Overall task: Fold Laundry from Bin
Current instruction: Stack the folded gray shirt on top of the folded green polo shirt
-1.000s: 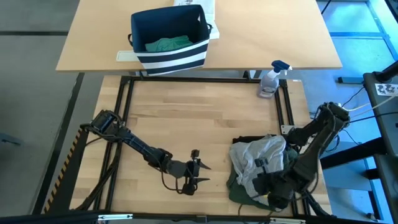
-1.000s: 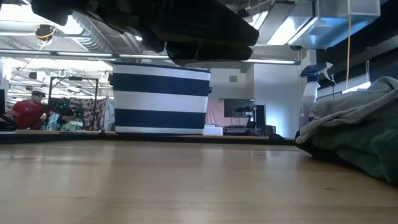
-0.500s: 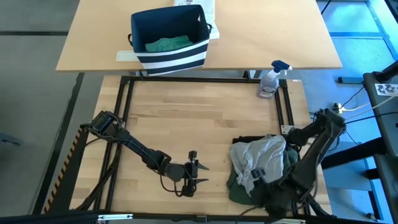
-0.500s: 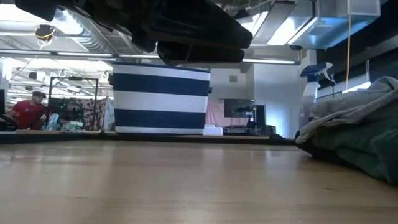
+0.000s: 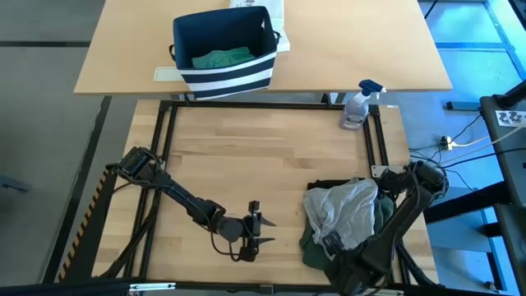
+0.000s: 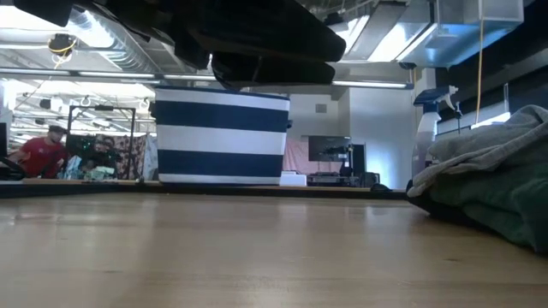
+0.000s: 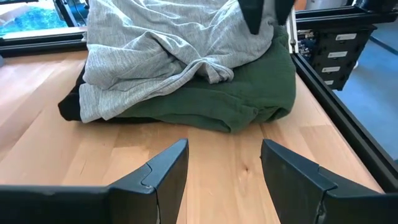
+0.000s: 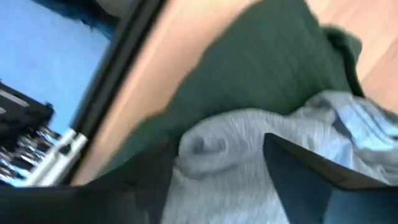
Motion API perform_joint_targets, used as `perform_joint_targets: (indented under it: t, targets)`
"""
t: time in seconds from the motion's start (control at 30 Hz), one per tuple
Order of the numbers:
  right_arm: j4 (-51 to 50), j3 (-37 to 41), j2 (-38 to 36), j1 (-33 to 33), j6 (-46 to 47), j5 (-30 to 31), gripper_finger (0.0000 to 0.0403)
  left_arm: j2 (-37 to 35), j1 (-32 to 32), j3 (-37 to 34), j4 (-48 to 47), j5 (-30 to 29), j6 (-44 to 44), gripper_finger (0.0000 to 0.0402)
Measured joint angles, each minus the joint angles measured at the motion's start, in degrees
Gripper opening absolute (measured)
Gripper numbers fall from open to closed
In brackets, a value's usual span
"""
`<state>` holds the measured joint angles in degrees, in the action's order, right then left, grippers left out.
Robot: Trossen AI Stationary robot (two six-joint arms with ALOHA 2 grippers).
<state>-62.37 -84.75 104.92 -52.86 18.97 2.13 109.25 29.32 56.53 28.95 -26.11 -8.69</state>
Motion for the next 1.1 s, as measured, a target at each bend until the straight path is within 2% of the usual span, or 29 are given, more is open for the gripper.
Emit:
perform_joint_targets:
  t: [0.2, 0.33, 0.47, 0.83, 0.97, 1.1]
  targets:
    - [-3.62, 0.00, 0.02, 0.00, -2.50, -0.24, 0.0171, 0.00, 0.00, 0.00, -0.12, 0.00, 0.00, 0.0195]
    - [-3.58, 0.00, 0.02, 0.00, -3.24, -0.23, 0.0151, 0.00, 0.00, 0.00, -0.88, -0.04, 0.00, 0.0195]
    - [-3.84, 0.00, 0.02, -0.02, -4.51, 0.88, 0.0162, 0.00, 0.00, 0.00, -1.58, -0.04, -0.28, 0.0195]
    - [-3.12, 0.00, 0.02, -0.02, -9.10, 3.42, 0.0243, 0.00, -0.04, 0.00, -1.57, -0.55, -0.39, 0.0195]
    - [-1.67, 0.00, 0.02, -0.02, -12.02, 3.70, 0.0248, 0.00, -0.04, 0.00, -1.57, -1.46, -0.41, 0.0195]
    - [-1.30, 0.00, 0.80, -0.02, -15.00, 3.89, 0.0235, 0.00, -0.33, 0.00, -1.86, -1.48, -1.35, 0.0195]
